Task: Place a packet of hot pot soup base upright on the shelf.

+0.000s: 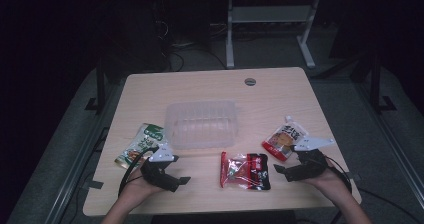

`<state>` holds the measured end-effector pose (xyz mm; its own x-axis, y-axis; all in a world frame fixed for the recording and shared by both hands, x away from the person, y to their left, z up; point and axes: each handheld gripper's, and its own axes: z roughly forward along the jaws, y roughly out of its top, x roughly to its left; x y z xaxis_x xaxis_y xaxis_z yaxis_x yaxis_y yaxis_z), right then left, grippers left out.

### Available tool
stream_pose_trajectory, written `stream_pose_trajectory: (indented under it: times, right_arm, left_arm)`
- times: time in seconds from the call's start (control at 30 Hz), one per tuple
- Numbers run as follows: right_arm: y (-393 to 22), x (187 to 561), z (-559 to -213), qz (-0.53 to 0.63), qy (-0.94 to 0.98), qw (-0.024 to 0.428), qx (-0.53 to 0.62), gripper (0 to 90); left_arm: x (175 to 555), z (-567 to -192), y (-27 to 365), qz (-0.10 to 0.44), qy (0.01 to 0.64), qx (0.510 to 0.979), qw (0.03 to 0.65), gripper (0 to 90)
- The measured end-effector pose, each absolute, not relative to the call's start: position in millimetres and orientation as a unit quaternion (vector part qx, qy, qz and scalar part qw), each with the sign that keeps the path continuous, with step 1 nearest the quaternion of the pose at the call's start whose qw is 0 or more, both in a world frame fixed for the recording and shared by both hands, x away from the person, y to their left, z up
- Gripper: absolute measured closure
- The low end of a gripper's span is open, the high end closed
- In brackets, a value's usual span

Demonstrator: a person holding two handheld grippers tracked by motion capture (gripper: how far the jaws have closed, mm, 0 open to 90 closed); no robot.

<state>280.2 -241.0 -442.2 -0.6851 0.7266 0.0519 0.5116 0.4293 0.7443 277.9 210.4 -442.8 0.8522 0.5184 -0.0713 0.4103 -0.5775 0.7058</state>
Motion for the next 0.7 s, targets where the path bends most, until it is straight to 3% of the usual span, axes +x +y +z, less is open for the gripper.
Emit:
stream_pose_trajectory:
  times: [0.2,0.37,0.4,0.47,0.5,0.53,0.7]
  right_arm:
    - [-244.5,281.0,-441.3,0.392,0.831,0.130,0.373,8.1]
    - [-240.7,281.7,-434.6,0.389,0.834,0.131,0.368,16.0]
    - [-239.0,280.5,-432.4,0.391,0.837,0.129,0.362,25.3]
    - [-236.2,278.1,-431.1,0.390,0.839,0.124,0.359,34.6]
    - [-236.2,278.1,-431.1,0.390,0.839,0.124,0.359,34.6]
    - [-232.3,277.6,-428.8,0.390,0.840,0.122,0.357,46.7]
    - [-222.8,282.7,-425.0,0.392,0.835,0.105,0.371,76.1]
  left_arm:
    - [278.8,-443.3,205.4,0.064,0.267,0.882,0.383,14.6]
    - [276.3,-443.1,205.3,0.063,0.269,0.882,0.382,14.7]
    - [275.3,-442.7,205.9,0.066,0.263,0.884,0.381,14.7]
    - [274.0,-442.6,205.6,0.067,0.263,0.883,0.383,14.7]
    - [274.0,-442.6,205.6,0.067,0.263,0.883,0.383,14.7]
    - [273.5,-443.0,205.9,0.066,0.260,0.884,0.383,14.7]
    - [274.4,-442.1,207.7,0.069,0.261,0.881,0.389,14.7]
